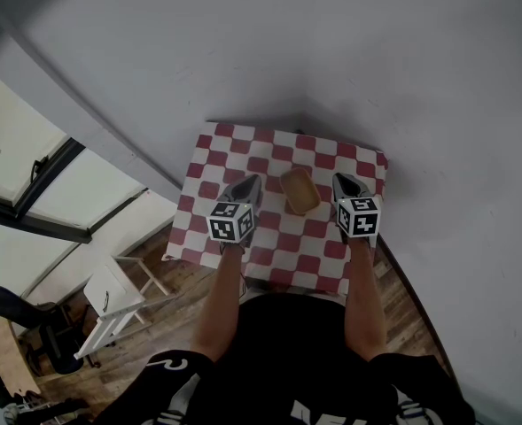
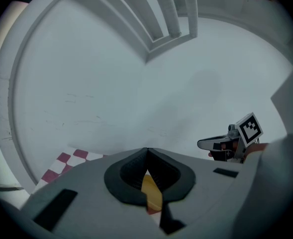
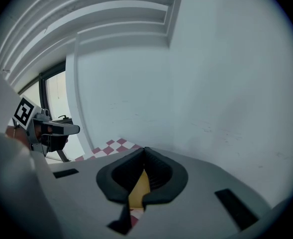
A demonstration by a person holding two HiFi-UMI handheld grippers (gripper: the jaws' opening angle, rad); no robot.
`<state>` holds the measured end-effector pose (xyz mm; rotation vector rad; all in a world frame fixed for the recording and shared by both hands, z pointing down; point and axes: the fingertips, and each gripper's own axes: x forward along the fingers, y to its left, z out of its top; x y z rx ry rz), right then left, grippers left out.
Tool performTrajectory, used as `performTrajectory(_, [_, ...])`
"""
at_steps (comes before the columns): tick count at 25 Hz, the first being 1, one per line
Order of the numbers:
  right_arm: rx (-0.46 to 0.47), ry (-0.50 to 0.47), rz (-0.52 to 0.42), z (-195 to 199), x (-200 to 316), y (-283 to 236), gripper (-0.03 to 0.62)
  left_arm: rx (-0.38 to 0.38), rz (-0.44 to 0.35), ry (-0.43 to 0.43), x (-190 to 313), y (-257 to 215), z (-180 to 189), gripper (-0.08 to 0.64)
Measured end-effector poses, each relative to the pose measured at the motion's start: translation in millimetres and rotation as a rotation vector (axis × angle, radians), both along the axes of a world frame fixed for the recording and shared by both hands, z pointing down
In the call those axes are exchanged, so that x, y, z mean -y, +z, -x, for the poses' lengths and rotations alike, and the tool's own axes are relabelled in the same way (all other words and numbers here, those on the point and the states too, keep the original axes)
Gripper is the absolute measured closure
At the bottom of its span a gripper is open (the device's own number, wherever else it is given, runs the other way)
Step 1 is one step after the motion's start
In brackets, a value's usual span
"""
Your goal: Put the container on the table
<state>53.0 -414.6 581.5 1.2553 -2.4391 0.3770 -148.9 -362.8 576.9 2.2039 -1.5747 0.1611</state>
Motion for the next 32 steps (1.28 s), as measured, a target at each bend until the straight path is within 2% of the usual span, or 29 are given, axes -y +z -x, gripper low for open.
performTrajectory(32, [0.002, -0.018, 0.026, -0.5, 2.2, 6.5, 0.577, 0.015, 0.013, 0.002, 1.4, 7.0, 0.6, 0.535])
